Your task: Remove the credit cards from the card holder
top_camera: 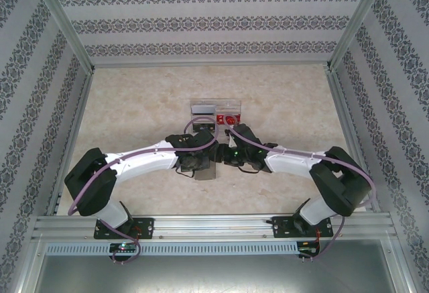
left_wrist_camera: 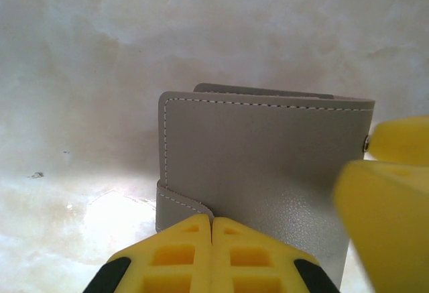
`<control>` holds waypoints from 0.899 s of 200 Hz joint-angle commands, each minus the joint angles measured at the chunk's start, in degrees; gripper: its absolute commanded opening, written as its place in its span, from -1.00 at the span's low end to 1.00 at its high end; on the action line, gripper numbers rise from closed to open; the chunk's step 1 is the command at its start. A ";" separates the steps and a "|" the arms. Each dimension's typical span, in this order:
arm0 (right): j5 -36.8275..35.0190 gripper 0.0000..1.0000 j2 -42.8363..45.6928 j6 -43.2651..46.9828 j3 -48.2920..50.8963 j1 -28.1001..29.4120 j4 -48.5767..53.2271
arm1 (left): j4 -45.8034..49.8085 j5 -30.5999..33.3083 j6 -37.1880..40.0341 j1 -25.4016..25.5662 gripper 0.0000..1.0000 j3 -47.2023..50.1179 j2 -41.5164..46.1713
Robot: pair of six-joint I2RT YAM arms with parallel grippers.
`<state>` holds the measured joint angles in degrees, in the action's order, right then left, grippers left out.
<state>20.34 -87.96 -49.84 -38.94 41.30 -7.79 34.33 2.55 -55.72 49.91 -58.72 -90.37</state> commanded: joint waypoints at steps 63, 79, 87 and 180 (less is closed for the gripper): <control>3.06 -0.89 -4.63 -5.09 1.20 -0.14 -8.97 | -1.27 0.32 -2.29 0.54 -1.00 1.12 1.72; 2.32 -1.00 -3.57 -4.40 2.16 -1.13 -8.09 | 0.56 1.46 -2.28 0.37 -1.00 1.32 3.00; 2.23 -1.00 -3.08 -4.29 2.85 -1.70 -7.94 | 1.14 2.01 -2.24 0.29 -1.00 1.94 3.95; 2.43 0.28 1.06 -0.28 2.91 -3.31 -3.00 | 2.51 0.86 0.71 -0.52 -1.00 -0.94 9.67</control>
<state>23.92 -89.65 -52.34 -35.62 38.35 -13.39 34.48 3.01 -56.77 49.76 -56.51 -83.15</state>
